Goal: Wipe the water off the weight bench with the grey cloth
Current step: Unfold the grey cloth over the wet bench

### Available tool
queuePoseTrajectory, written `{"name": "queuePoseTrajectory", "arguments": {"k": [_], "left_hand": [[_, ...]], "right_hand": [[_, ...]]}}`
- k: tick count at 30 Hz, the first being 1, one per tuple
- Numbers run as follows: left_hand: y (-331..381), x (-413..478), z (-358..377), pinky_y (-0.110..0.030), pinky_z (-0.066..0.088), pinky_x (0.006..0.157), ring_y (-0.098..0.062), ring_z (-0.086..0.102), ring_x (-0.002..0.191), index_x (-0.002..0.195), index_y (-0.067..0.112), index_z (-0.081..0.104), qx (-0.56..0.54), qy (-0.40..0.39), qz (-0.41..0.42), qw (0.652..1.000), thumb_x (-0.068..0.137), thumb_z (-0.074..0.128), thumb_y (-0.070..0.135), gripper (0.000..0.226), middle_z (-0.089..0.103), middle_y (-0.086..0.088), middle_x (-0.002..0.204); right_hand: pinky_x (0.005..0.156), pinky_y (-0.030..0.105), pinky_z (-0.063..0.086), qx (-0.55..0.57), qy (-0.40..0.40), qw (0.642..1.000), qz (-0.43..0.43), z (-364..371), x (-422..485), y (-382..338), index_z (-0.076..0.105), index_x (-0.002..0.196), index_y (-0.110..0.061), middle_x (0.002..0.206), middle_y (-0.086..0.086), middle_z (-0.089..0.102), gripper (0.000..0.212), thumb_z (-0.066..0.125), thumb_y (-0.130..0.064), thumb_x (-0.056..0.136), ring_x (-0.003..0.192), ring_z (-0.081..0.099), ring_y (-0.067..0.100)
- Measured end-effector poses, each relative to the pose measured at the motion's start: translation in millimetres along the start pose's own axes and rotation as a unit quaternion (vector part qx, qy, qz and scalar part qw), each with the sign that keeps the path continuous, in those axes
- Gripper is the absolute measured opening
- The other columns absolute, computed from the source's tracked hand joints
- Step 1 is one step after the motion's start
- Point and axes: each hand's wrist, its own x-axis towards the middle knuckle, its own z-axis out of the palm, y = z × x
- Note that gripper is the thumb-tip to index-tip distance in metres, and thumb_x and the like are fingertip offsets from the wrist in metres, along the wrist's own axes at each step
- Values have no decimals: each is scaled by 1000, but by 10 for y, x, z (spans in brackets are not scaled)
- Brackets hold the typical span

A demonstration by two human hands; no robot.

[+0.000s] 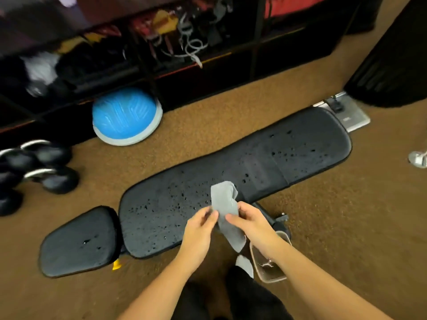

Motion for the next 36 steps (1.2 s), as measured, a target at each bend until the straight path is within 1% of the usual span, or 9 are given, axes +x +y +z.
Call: {"name": "queuePoseTrajectory", "arguments": {"k": [3, 9, 17, 20, 24, 29, 32, 34, 36], "left_hand": [[300, -235, -143, -38, 53, 101, -8, 67, 113, 145, 30, 50, -59, 22, 21, 998, 98, 60, 36, 49, 71, 7, 122], [496, -580, -404, -20, 50, 101, -1, 54, 127, 149, 25, 47, 4, 71, 77, 994, 97, 62, 37, 55, 54, 16, 143], [555, -691, -900, -40, 54, 78, -17, 63, 94, 103, 21, 57, 16, 95, -5, 995, 97, 60, 40, 20, 63, -1, 100], [575, -710, -1103, -29, 44, 62, -13, 58, 76, 84, 20, 51, 23, 71, 23, 997, 99, 58, 40, 26, 56, 2, 83], [510, -711, -1377, -35, 51, 79, -10, 61, 95, 92, 17, 65, 71, 47, 87, 993, 94, 54, 56, 41, 61, 2, 100], [557, -779, -1660, -8, 43, 83, 15, 52, 109, 109, 31, 77, 84, 61, 136, 985, 98, 59, 44, 25, 54, 22, 123], [612, -851, -1824, -16, 45, 76, 5, 59, 94, 84, 31, 78, 41, 52, 147, 987, 100, 58, 37, 26, 63, 18, 101], [608, -898, -1930, -27, 34, 61, -6, 46, 62, 59, 20, 57, 31, 43, 166, 985, 101, 57, 33, 45, 49, 11, 65], [616, -982, -2020, -30, 22, 58, -11, 28, 56, 57, 12, 43, 14, 48, 171, 984, 101, 57, 34, 51, 30, 3, 57]], "right_hand": [[80, 37, 44, 65, -9, 998, -9, 103, -145, -362, 68, 80, -14, 84, 9, 63, 30, 67, -44, 84, 87, 59, 18], [114, 58, 39, 224, -74, 970, 57, 356, -339, -563, 64, 123, 9, 128, 26, 66, 49, 50, -31, 99, 123, 60, 39], [103, 50, 53, 256, -84, 958, 94, 1071, -427, -641, 55, 142, -10, 134, 18, 66, 36, 40, -19, 110, 124, 65, 33], [110, 59, 45, 254, -99, 956, 103, 1269, -442, -705, 56, 141, -15, 133, 19, 66, 36, 37, -12, 110, 125, 63, 36], [99, 48, 54, 236, -105, 955, 147, 1489, -432, -841, 58, 138, -7, 125, 18, 71, 40, 36, -19, 108, 116, 69, 30], [106, 54, 49, 219, -83, 956, 179, 1691, -392, -975, 73, 122, -5, 111, 23, 71, 41, 46, -23, 96, 105, 67, 35], [91, 47, 48, 252, -110, 948, 161, 1774, -370, -1049, 75, 113, -4, 97, 16, 66, 38, 61, -17, 81, 86, 63, 27], [98, 47, 45, 242, -128, 950, 150, 1845, -360, -1072, 78, 109, -6, 98, 14, 67, 33, 66, -15, 80, 91, 61, 26], [110, 50, 42, 206, -130, 961, 133, 1916, -361, -1095, 78, 112, -7, 110, 17, 69, 29, 62, -13, 89, 105, 61, 28]]}}
